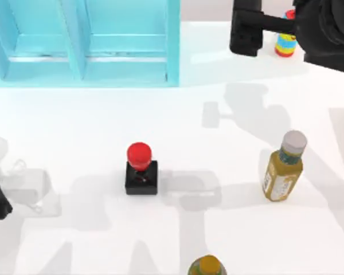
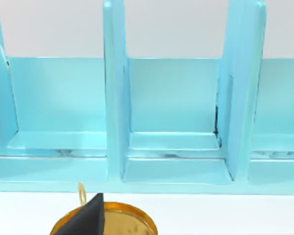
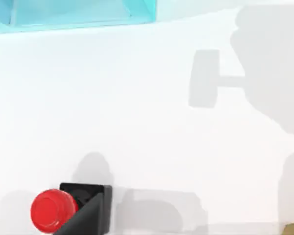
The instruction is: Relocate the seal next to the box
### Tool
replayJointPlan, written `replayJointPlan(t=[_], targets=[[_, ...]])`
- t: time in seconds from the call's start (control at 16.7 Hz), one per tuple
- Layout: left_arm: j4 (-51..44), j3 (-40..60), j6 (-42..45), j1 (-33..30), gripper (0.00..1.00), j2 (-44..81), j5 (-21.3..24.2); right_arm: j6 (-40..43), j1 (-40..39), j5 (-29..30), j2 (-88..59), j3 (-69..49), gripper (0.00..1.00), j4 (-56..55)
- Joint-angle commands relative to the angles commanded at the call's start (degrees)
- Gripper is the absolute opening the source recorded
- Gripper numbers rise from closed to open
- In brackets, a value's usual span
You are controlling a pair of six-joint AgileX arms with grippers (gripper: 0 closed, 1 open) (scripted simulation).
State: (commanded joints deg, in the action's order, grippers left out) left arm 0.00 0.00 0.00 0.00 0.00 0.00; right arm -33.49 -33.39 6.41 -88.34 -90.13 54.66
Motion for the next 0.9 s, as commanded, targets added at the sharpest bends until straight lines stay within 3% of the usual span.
replayJointPlan(t=[0.48,0.9], targets=[[0.0,0.0,0.0,0.0,1.0,0.0,0.0,-14.8,-14.4,2.4,-39.1,-41.0,1.0,24.2],[0.0,0.0,0.0,0.0,1.0,0.0,0.0,-20.1,-19.4,3.2,-52.9,-55.3,1.0,32.8]])
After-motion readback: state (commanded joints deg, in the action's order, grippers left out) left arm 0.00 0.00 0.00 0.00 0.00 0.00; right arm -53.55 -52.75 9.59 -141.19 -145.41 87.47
